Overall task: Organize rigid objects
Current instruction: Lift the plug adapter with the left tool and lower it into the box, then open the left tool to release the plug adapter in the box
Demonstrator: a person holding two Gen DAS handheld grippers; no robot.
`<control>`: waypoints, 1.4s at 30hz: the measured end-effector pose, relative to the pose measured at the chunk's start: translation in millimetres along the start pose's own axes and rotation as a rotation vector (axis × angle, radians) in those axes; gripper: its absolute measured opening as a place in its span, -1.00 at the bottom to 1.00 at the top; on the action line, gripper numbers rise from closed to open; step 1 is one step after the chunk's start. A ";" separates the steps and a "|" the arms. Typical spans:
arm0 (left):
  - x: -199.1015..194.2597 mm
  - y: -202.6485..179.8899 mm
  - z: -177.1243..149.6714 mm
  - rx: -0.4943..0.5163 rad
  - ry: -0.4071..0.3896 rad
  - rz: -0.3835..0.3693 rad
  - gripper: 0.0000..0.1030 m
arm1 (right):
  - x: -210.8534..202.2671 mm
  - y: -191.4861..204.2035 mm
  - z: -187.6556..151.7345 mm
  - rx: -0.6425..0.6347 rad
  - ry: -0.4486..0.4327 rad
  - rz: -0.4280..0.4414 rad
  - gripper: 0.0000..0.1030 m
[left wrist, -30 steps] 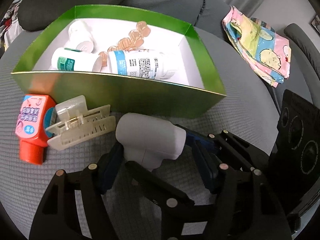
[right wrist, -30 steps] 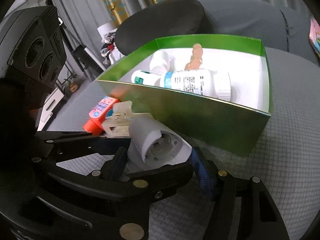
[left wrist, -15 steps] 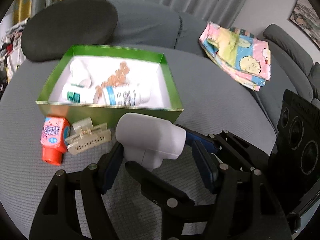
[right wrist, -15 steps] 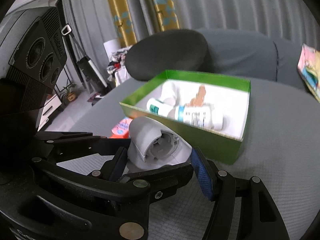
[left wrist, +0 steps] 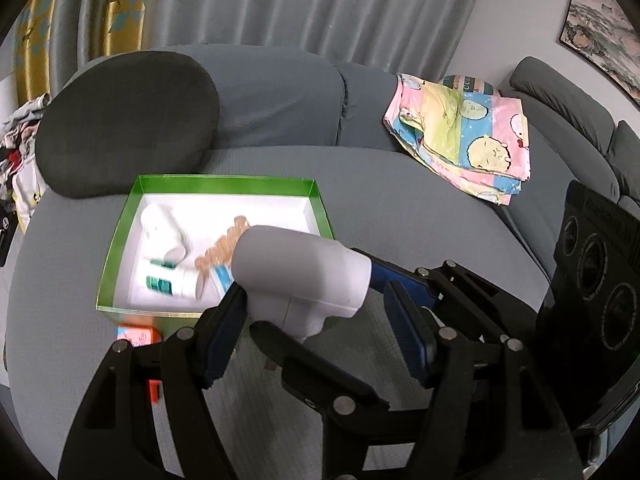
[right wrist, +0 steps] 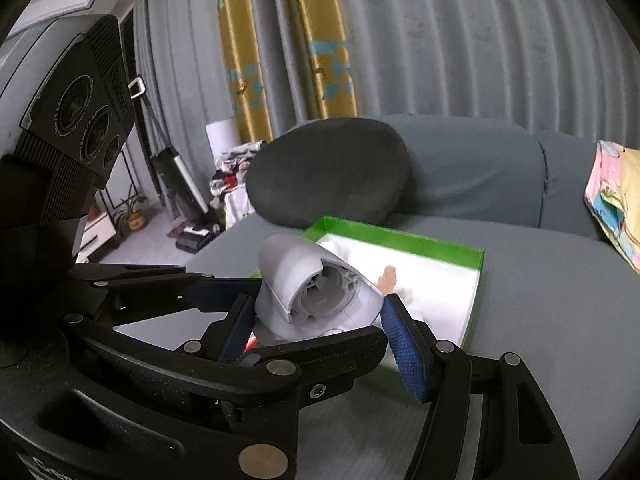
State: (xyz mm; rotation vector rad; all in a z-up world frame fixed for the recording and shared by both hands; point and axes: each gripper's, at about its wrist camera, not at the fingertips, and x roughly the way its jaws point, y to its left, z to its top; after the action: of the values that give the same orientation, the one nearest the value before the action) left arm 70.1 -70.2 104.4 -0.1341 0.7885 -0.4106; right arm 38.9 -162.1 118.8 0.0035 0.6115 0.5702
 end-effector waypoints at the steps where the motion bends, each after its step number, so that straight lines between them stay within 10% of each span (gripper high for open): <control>1: 1.5 0.2 3.0 0.002 -0.002 0.001 0.32 | 0.9 -0.7 2.6 0.002 -0.002 0.000 0.31; 42: 120.1 89.9 22.4 -0.175 0.197 -0.062 0.32 | 138.1 -57.3 -3.2 0.081 0.231 -0.002 0.31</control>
State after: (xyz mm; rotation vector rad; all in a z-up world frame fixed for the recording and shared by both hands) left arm 189.5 -37.7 16.7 -0.2856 1.0165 -0.4170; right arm 158.6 -141.1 31.8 0.0137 0.8587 0.5472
